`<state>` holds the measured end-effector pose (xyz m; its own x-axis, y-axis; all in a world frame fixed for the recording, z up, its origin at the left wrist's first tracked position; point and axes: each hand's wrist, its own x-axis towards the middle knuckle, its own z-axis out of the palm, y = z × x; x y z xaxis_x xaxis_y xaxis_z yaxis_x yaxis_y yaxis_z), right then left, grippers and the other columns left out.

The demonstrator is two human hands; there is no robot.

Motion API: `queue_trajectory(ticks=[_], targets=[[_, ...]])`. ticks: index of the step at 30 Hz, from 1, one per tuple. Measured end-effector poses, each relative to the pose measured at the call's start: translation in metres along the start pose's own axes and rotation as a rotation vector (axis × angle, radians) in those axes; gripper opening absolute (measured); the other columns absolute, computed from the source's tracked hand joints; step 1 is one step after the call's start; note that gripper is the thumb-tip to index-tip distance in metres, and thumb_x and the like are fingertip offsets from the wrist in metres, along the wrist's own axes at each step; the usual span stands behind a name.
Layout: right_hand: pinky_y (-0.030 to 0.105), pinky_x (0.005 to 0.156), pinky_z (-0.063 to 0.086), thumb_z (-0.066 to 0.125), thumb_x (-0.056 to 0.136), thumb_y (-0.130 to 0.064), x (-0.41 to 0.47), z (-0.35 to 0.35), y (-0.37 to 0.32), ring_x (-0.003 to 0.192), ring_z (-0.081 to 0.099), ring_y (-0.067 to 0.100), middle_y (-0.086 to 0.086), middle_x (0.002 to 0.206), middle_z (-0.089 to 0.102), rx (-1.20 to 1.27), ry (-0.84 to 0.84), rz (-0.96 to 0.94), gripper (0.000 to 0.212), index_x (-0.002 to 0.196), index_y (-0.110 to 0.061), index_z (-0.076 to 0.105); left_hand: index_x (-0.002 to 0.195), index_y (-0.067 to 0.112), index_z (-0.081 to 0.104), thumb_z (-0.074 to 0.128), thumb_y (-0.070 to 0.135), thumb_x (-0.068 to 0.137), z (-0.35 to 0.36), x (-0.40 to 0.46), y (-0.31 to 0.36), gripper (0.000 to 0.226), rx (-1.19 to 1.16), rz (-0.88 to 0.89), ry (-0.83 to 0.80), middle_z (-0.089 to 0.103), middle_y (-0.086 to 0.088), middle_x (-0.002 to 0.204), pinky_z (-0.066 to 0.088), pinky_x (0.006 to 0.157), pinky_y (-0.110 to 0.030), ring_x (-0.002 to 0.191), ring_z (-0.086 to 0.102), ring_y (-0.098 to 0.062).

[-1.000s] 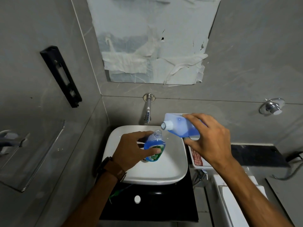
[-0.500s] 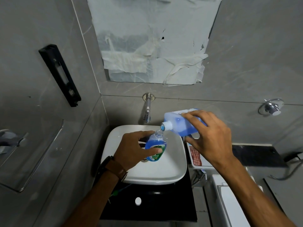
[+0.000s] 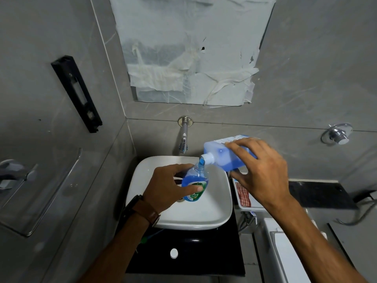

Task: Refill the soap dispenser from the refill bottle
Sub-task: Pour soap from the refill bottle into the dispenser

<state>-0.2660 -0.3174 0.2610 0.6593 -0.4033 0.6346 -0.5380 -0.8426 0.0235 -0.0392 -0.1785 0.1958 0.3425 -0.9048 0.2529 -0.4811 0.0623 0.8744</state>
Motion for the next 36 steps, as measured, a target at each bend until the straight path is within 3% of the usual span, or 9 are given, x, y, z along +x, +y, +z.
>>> queue_trajectory(ticks=[6,11,32,36], targets=[[0.043,0.083,0.057,0.088,0.071,-0.018,-0.0012,-0.001,-0.0016,0.112,0.067,0.032,0.003,0.124,0.071,-0.001,0.005,0.003,0.061,0.129,-0.021,0.07,0.121,0.028,0.069,0.079,0.061,0.065,0.0004,-0.0014,0.0016,0.066,0.005,0.001,0.005,0.066,0.037,0.097,0.055,0.074,-0.009,0.098,0.068,0.003],[0.042,0.084,0.055,0.087,0.073,-0.018,-0.0012,-0.0032,-0.0029,0.113,0.067,0.032,0.003,0.124,0.071,-0.009,0.017,0.002,0.059,0.129,-0.021,0.071,0.122,0.027,0.068,0.085,0.048,0.068,0.0,-0.0029,-0.0007,0.06,0.019,0.002,0.013,0.067,0.034,0.098,0.058,0.077,-0.013,0.099,0.069,0.0],[0.045,0.083,0.058,0.089,0.071,-0.016,-0.0027,-0.0072,-0.0062,0.111,0.068,0.034,0.007,0.123,0.073,-0.019,0.021,-0.004,0.06,0.129,-0.018,0.072,0.123,0.026,0.067,0.076,0.062,0.067,-0.0001,-0.0059,0.0027,0.068,-0.002,0.0,0.001,0.063,0.039,0.099,0.052,0.075,-0.005,0.099,0.067,0.006],[0.045,0.084,0.058,0.089,0.071,-0.014,-0.0022,-0.0088,-0.0067,0.111,0.068,0.035,0.008,0.123,0.073,-0.018,0.032,-0.004,0.059,0.127,-0.017,0.073,0.122,0.026,0.069,0.08,0.058,0.065,-0.0005,-0.0072,0.0018,0.067,-0.012,-0.016,0.002,0.068,0.029,0.101,0.057,0.077,-0.012,0.099,0.069,0.0]])
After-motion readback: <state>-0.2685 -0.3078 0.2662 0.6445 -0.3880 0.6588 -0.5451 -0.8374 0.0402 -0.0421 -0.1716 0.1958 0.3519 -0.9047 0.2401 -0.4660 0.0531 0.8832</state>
